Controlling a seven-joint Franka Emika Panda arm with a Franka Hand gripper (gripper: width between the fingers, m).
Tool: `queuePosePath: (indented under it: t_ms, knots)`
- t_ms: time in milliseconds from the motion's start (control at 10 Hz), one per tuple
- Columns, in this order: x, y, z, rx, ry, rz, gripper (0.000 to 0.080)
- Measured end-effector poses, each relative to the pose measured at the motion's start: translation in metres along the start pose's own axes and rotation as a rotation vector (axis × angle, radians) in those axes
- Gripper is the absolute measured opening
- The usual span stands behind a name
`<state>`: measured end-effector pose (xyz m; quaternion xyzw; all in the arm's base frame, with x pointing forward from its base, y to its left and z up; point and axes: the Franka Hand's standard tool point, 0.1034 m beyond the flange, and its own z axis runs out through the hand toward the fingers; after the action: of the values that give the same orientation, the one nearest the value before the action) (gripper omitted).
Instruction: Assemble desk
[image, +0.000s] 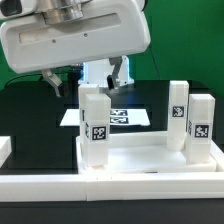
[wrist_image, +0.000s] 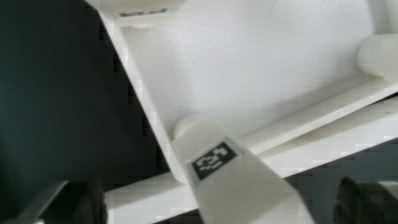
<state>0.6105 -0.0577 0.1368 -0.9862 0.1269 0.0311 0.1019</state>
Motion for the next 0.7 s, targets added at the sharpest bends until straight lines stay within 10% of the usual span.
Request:
queuePosePath:
  t_ms: [700]
  knots:
    - [0.021,0.002,0.024,-0.126,0.147,-0.248,0.0649]
